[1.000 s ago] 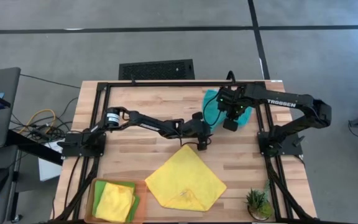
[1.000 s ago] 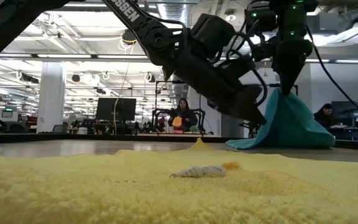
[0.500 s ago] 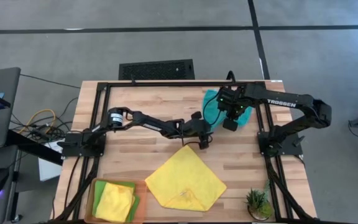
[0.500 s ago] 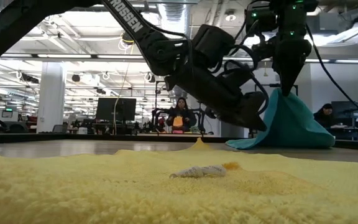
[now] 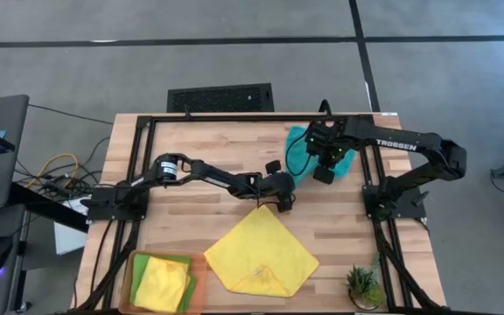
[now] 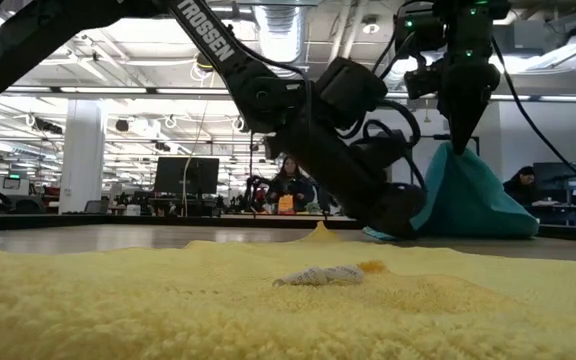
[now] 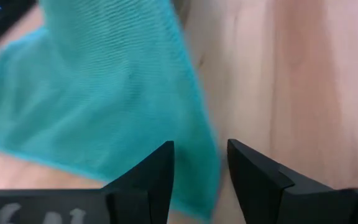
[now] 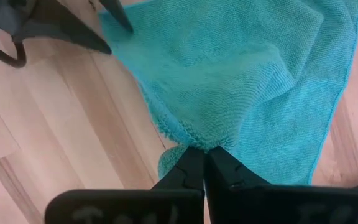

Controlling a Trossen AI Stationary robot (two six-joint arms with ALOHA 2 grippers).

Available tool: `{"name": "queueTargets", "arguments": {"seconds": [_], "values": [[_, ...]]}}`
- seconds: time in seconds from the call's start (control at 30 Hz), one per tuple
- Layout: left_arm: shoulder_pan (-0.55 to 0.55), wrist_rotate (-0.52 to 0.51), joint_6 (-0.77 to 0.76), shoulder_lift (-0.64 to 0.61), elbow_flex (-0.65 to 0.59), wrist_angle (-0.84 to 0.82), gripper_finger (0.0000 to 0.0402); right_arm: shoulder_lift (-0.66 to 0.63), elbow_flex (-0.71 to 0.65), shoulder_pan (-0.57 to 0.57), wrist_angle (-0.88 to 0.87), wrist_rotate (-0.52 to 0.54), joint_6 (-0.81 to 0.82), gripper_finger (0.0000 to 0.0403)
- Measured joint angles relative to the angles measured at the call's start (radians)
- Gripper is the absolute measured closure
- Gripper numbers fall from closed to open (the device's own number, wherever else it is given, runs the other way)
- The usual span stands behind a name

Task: Fold microfiber towels
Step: Fold the blue microfiber towel

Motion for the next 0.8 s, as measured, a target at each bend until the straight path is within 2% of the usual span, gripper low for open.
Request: {"name": "queueTargets", "arguments": {"seconds": [0.13,0.3,0.47,0.67,0.8], "values": [[0.006,-0.084,0.069,-0.006,-0.001,-0.015,0.0260,0.000,0.000,-0.007,0.000,0.000,0.000,0.0386],[0.012,-0.133,0.129,-0.025,-0.003,-0.077,0.0269,0.000,0.000,-0.013,0.000,0.000,-0.003,0.0388],[0.016,-0.132,0.161,-0.030,-0.001,-0.133,0.0314,0.000,0.000,-0.013,0.000,0.000,-0.007,0.0386],[0.017,-0.074,0.161,-0.031,0.000,-0.155,0.0390,0.000,0.000,-0.013,0.000,0.000,-0.008,0.0388],[0.017,-0.070,0.158,-0.045,0.000,-0.201,0.0397,0.000,0.000,-0.013,0.000,0.000,-0.009,0.0385]]}}
